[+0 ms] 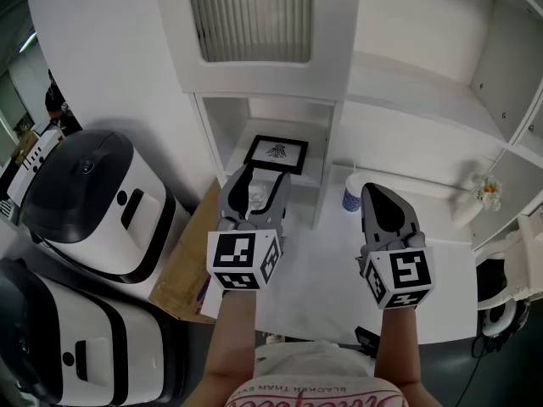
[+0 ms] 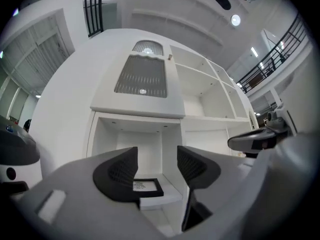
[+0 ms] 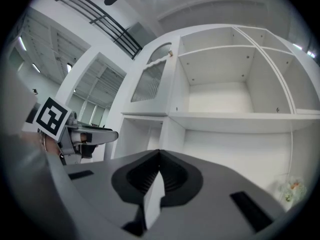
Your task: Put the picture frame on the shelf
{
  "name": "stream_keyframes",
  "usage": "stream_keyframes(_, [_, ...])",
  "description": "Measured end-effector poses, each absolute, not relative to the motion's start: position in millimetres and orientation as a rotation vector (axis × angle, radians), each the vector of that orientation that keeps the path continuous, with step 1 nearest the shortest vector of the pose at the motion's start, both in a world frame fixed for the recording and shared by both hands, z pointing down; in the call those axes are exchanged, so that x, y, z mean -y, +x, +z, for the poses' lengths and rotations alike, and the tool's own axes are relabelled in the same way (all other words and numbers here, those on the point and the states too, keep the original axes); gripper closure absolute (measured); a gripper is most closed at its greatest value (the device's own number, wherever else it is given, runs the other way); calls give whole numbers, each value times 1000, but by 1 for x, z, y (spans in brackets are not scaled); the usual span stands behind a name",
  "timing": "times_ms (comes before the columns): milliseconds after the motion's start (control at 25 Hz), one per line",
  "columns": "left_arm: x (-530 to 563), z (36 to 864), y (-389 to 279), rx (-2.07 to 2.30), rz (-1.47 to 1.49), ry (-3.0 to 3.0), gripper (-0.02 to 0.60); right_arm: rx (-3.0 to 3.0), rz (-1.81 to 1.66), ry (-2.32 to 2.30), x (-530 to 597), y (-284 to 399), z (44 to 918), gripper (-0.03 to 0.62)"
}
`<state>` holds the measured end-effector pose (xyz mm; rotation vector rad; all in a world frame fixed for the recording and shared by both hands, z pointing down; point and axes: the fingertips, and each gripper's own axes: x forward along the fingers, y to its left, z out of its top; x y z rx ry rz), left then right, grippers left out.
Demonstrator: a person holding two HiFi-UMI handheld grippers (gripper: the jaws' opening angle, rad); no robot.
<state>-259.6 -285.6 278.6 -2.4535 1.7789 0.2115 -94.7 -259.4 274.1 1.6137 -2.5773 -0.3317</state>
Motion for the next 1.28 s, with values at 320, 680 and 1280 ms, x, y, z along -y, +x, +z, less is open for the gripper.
stream_keyframes(320, [273,251,-253,-1726,133,-2309,566,2612,-415,1637,259,-86,241,588])
stream_keyframes(680, [266,207,-240,-1631,177,-2272,572,2659,-527,1638,254,-85,208,588])
stream_keyframes(1280, [255,187,-230,-1608,196,-2233,572,2620,-556,1654,246,-64,201,588])
